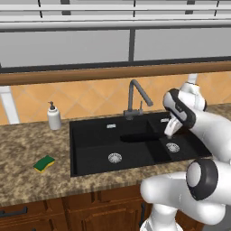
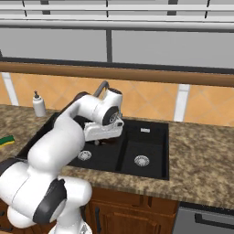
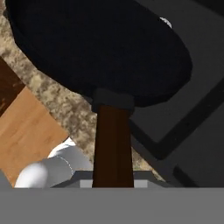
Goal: Pick the pan and sponge and place them into the sink. Then turn on the water.
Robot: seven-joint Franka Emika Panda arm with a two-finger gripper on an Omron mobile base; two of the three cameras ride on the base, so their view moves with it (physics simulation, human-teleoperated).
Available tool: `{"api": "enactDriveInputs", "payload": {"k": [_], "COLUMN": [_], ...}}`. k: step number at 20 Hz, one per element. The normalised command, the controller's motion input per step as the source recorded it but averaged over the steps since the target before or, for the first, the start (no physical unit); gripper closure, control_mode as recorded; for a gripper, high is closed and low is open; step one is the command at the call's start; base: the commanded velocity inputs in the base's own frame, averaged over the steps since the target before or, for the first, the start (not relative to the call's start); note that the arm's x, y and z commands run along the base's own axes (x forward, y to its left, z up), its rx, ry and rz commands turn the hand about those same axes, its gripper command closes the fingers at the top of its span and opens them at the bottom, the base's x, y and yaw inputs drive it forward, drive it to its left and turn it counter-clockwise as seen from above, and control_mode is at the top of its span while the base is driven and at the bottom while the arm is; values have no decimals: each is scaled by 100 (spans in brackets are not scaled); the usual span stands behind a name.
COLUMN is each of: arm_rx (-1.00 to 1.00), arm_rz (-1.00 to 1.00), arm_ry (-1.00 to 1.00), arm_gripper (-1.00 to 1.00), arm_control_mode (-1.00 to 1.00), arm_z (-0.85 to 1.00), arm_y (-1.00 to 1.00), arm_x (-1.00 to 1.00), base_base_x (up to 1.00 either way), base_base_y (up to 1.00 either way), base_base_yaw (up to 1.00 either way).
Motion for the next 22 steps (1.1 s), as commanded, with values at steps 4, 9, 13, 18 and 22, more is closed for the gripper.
{"api": "enactDriveInputs", "payload": {"k": [4,9,13,18,22], "arm_rx": [-11,-12,-11,-18,-15], "arm_rz": [0,-2,-8,-26,-51], "arm_ry": [16,7,0,-2,-8], "arm_gripper": [100,100,100,100,100], "arm_control_mode": [-100,-100,-100,-100,-100], "arm_z": [0,0,0,0,0], "arm_y": [90,87,85,84,70], "arm_x": [0,0,6,2,4], "base_base_x": [0,0,0,0,0], "base_base_y": [0,0,0,0,0], "base_base_yaw": [0,0,0,0,0]}}
